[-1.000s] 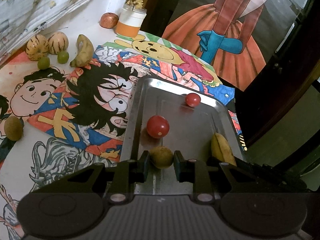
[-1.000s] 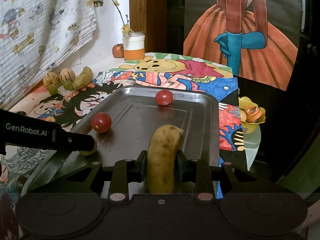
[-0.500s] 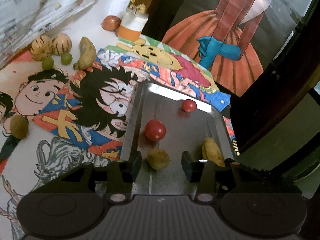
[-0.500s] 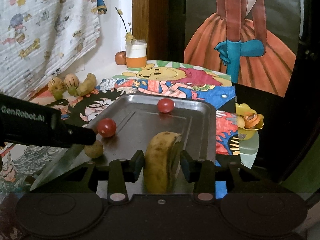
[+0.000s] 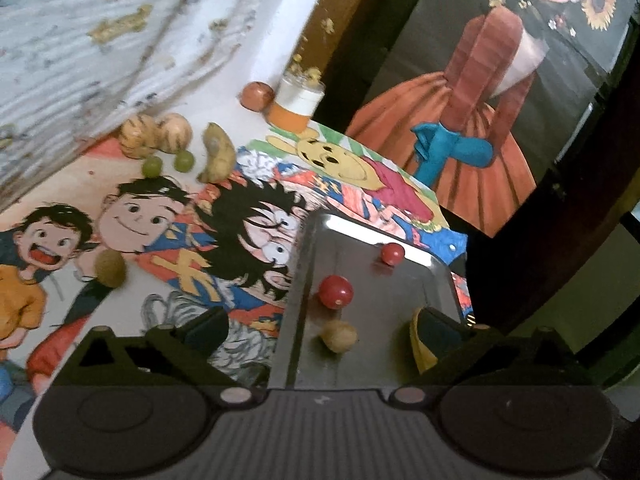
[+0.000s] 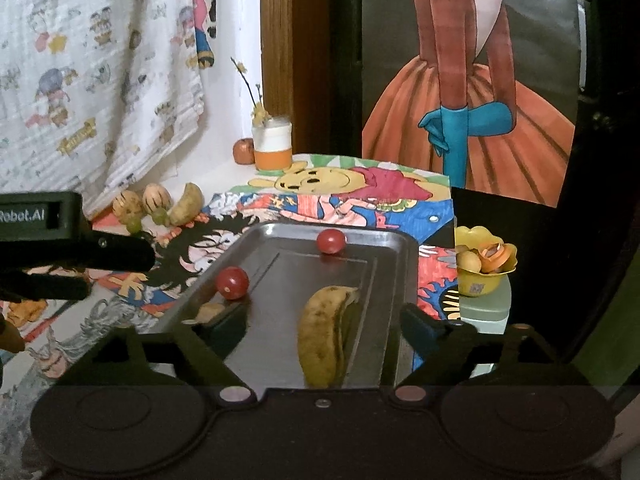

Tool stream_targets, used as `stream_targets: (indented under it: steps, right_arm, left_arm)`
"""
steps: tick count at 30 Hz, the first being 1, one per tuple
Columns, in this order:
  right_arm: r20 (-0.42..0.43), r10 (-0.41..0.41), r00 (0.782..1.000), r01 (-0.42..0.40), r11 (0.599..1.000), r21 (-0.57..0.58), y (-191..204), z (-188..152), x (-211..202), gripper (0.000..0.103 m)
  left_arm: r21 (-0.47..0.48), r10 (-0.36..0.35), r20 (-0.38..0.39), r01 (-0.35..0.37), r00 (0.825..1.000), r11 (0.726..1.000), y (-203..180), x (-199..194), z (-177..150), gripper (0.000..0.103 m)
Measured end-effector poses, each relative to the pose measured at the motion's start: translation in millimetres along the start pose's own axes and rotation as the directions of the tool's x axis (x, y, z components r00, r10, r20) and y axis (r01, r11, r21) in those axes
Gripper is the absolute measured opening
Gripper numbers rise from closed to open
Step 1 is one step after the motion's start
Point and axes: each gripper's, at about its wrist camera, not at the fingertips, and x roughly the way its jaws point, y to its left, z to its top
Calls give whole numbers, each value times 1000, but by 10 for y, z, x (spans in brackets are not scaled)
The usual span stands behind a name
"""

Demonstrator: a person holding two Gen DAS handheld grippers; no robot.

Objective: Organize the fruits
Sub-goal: 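Carry banana and brown fruit onto the tray and open both grippers, then lift both grippers away from the tray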

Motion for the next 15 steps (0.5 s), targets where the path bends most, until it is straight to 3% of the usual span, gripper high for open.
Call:
stream_targets:
  steps: [6, 15]
  right_arm:
    - [7, -8, 1000, 8, 1000, 21, 21, -37, -175, 102]
    - [-43, 0, 999, 1, 1000, 12, 45, -227, -451, 102]
  left_arm:
    - [16, 49, 37, -50, 998, 999, 47, -183, -88, 103]
    - [80, 106, 107, -115, 989, 990, 96, -448, -283, 103]
